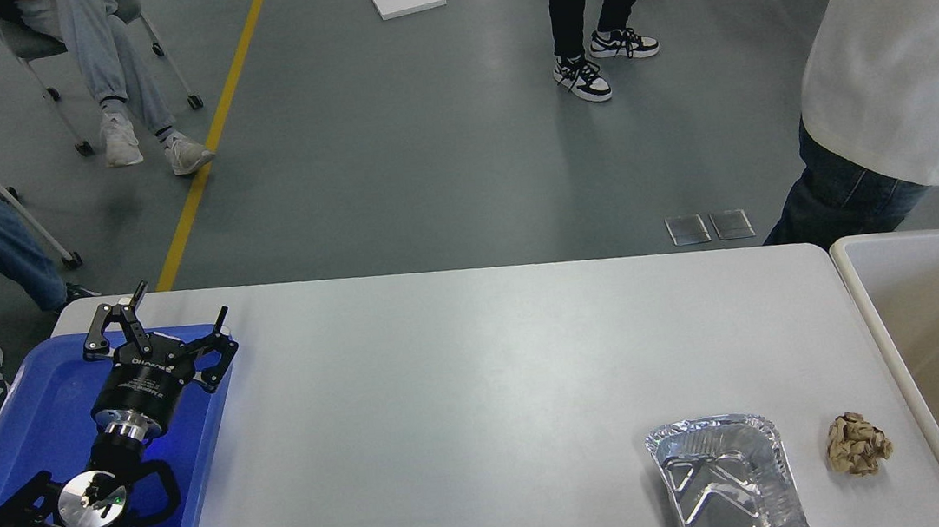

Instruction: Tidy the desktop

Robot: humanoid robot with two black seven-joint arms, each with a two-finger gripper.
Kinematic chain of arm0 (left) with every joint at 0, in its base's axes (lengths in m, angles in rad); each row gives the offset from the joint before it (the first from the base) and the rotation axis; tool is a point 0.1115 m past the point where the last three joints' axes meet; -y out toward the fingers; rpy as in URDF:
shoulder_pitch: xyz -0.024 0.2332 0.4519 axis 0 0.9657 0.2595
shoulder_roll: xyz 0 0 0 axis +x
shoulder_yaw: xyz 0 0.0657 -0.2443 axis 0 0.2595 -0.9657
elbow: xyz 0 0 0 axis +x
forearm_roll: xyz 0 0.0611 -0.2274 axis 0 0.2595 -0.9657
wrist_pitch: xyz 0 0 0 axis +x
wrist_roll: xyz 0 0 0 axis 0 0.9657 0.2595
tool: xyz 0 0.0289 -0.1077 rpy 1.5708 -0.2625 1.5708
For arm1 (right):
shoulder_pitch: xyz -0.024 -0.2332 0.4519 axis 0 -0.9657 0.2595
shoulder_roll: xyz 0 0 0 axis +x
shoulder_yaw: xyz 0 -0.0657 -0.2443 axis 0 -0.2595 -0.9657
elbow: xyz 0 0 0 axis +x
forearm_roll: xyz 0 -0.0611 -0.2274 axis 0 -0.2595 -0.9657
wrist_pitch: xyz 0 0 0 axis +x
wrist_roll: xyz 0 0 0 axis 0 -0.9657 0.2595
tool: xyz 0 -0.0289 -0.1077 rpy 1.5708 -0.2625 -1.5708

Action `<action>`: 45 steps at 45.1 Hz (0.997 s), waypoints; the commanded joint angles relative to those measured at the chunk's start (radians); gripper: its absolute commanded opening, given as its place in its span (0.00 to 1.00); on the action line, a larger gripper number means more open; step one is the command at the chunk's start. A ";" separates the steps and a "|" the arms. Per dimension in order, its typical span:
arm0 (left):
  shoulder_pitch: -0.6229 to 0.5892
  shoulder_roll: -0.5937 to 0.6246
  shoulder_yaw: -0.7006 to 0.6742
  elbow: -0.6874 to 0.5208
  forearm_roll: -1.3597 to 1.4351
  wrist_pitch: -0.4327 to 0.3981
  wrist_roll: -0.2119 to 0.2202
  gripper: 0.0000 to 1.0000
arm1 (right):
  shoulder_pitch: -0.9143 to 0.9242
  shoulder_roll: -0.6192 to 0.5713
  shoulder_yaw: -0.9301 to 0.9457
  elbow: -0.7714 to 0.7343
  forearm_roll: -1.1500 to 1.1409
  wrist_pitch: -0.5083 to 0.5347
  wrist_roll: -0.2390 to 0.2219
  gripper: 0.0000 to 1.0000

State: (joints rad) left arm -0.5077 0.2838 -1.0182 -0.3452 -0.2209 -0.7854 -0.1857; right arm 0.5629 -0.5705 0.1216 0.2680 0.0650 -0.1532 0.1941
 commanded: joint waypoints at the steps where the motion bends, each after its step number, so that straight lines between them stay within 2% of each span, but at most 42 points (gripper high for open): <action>1: 0.000 0.000 0.000 0.000 0.000 0.000 0.000 1.00 | 0.028 -0.124 0.000 0.292 -0.114 -0.057 -0.004 1.00; 5: 0.000 0.000 0.000 0.000 0.000 0.000 0.000 1.00 | 0.044 -0.164 -0.002 0.396 -0.172 -0.100 -0.034 1.00; 12: 0.000 0.000 0.001 0.000 0.000 0.000 0.000 1.00 | 0.090 -0.212 -0.002 0.522 -0.312 -0.170 -0.131 1.00; 17: 0.000 0.000 0.000 0.000 0.000 0.000 0.000 1.00 | 0.133 -0.249 -0.022 0.615 -0.411 -0.172 -0.183 1.00; 24: 0.000 0.000 0.000 0.000 0.000 0.000 0.000 1.00 | 0.256 -0.293 -0.163 0.764 -0.537 -0.157 -0.248 1.00; 28: 0.000 0.000 0.000 0.000 0.000 0.000 0.000 1.00 | 0.383 -0.311 -0.298 0.836 -0.574 -0.137 -0.268 1.00; 37: 0.000 0.000 0.001 0.000 0.000 0.000 0.000 1.00 | 0.685 -0.305 -0.574 0.947 -0.576 -0.086 -0.280 1.00; 45: 0.000 0.000 0.001 0.000 0.000 0.000 -0.001 1.00 | 0.864 -0.259 -0.726 1.053 -0.582 -0.065 -0.285 1.00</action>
State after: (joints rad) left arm -0.5077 0.2838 -1.0179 -0.3452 -0.2209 -0.7854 -0.1856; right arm 1.1612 -0.8621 -0.3672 1.1670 -0.4846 -0.2503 -0.0695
